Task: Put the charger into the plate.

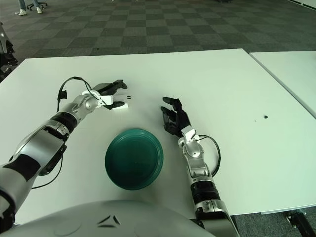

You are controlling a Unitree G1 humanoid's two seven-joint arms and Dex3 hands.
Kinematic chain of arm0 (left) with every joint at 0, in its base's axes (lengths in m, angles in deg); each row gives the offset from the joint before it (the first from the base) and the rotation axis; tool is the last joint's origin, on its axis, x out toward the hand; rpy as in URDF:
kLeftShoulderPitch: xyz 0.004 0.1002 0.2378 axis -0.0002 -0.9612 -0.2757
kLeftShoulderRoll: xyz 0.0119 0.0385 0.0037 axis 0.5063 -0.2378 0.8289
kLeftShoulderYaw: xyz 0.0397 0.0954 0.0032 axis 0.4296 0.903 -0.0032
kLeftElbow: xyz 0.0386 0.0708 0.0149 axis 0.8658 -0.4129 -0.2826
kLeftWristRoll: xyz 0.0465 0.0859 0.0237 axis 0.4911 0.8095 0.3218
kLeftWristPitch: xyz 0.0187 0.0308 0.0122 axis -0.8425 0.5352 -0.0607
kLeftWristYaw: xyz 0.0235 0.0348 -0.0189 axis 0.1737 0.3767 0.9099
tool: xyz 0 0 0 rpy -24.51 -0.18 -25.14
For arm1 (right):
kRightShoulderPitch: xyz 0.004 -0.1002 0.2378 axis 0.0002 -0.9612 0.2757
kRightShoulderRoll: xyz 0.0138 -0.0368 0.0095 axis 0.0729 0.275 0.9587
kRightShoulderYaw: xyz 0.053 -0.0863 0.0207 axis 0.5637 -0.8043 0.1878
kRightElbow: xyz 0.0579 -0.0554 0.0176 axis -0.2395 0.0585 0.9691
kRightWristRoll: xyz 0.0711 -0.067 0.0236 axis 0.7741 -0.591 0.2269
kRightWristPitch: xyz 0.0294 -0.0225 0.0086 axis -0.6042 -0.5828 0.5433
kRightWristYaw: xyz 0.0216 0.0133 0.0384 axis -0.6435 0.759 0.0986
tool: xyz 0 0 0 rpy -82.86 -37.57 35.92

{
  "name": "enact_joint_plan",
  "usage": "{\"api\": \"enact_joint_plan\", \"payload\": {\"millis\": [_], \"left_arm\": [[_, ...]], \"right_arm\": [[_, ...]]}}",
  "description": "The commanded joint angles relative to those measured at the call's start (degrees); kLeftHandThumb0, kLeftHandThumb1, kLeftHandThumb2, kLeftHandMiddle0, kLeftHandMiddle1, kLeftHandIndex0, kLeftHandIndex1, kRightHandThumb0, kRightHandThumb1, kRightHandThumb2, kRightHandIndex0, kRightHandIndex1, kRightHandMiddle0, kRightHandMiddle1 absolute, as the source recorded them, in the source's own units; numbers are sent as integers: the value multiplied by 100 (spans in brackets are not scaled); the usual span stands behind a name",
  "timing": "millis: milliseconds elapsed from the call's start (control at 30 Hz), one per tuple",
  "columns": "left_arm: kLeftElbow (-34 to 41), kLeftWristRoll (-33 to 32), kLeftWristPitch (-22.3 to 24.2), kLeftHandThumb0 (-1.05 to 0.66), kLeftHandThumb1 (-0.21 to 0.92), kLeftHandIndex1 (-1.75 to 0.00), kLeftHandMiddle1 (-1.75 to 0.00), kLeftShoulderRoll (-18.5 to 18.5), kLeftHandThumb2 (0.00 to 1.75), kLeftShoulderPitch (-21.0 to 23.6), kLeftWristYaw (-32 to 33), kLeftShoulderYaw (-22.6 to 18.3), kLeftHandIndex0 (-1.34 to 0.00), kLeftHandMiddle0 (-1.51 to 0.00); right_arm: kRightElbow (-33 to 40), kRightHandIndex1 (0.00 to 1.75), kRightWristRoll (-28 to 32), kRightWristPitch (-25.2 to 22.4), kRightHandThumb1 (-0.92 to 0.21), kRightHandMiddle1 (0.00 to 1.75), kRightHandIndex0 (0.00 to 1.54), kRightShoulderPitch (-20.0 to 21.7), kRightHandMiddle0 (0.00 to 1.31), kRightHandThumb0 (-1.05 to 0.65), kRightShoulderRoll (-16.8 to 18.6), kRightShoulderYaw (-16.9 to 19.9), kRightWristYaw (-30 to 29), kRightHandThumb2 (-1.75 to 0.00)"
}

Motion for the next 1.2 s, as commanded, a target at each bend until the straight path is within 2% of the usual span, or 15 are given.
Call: {"api": "enact_joint_plan", "payload": {"millis": [0,233,833,1167], "left_arm": [[-153,43,-5,-105,92,-106,-1,17,78,182,112,38,-17,-35],[-260,63,101,-105,92,-103,0,-12,79,198,-14,110,-13,-34],[-309,189,98,-105,92,-94,0,62,79,208,-375,394,-15,-31],[-384,174,128,-105,92,-89,0,88,79,232,-848,449,-9,-29]], "right_arm": [[-345,8,20,-295,-92,95,60,-224,1,-53,21,-10,71,-69],[-362,10,190,-266,-92,97,62,-219,3,-52,52,45,179,-68],[-409,14,34,-126,-92,100,64,-196,5,-55,-10,-5,173,-66],[-427,16,8,-74,-92,102,63,-176,7,-54,-23,-25,168,-66]]}}
